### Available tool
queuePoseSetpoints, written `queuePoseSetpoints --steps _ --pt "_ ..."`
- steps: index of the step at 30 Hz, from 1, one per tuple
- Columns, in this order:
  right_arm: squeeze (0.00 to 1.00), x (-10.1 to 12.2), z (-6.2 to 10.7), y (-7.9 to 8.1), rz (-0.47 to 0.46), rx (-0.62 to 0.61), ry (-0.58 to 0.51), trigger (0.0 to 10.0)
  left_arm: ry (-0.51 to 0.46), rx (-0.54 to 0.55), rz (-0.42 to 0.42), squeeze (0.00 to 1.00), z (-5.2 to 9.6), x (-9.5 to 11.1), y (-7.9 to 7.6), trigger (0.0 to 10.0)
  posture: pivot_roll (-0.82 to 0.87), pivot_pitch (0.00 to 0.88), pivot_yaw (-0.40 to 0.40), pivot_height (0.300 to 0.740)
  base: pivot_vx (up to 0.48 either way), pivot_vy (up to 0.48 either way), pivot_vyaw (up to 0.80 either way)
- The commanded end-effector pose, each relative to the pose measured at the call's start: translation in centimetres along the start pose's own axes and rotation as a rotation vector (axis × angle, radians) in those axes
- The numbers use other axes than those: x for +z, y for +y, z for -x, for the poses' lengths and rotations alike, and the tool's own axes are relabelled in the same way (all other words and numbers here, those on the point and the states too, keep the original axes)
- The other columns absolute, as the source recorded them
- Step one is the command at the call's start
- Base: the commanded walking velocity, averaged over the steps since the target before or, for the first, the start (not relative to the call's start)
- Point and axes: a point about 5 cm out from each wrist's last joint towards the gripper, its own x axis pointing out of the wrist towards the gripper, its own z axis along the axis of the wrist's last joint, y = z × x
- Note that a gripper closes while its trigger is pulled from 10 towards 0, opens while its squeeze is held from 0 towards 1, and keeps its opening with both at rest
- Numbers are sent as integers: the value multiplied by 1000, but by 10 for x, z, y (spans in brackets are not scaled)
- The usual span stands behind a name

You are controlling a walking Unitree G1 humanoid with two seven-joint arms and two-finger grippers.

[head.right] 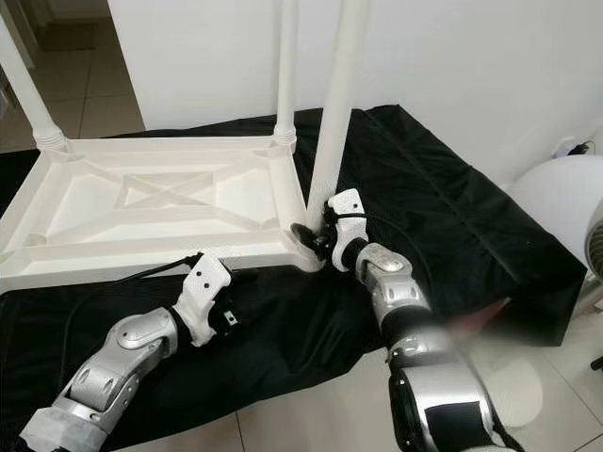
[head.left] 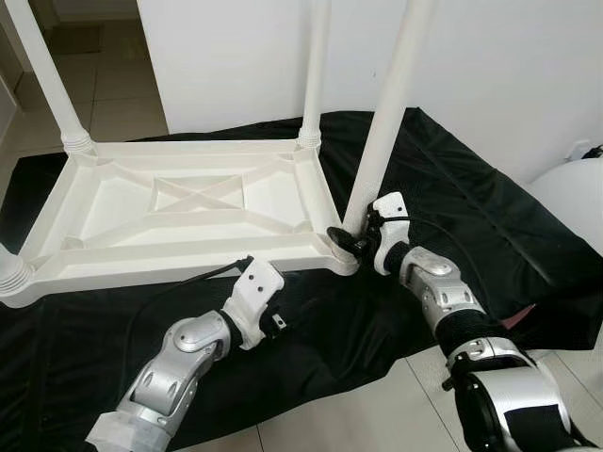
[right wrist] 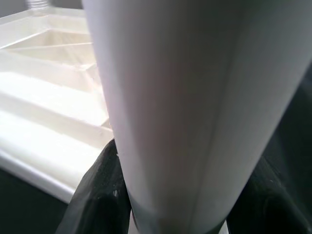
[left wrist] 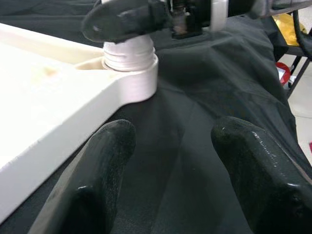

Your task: Building children table

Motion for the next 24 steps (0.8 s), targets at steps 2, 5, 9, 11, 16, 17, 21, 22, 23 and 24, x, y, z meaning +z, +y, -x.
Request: queuePoseSetpoints --steps 2,5,9,11,16,17,21,22,23,24 --pt "0 3 1 -3 -102 -132 -40 10000 6 -27 0 0 0 -1 -3 10000 -44 24 -29 740 0 0 0" --pt "0 2 3 1 -84 -202 -28 10000 8 -27 0 0 1 -1 -3 10000 -46 24 -27 740 0 0 0" --pt "0 -6 8 16 -97 -375 0 10000 10 -30 -1 0 1 -2 -3 10000 -46 21 -28 740 0 0 0" --pt "0 -8 9 25 -96 -427 1 10000 10 -33 -1 0 1 -2 -3 10000 -46 20 -29 740 0 0 0" --pt "0 -9 9 31 -111 -474 7 10000 10 -35 -1 0 0 -2 -4 10000 -46 16 -28 740 0 0 0" --pt "0 -9 9 36 -118 -526 1 10000 10 -37 -2 0 0 -2 -4 10000 -45 14 -27 740 0 0 0" --pt "0 -7 7 45 -131 -744 -3 10000 11 -46 -5 0 -1 -2 -5 10000 -41 7 -30 740 0 0 0" --pt "0 -7 7 45 -131 -744 -3 10000 11 -46 -5 0 -1 -2 -5 10000 -41 7 -30 740 0 0 0" --pt "0 -6 6 47 -146 -754 -4 10000 9 -46 -3 0 -1 -1 -5 10000 -41 7 -30 740 0 0 0" --pt "0 -6 6 47 -146 -754 -4 10000 9 -46 -3 0 -1 -1 -5 10000 -41 7 -30 740 0 0 0"
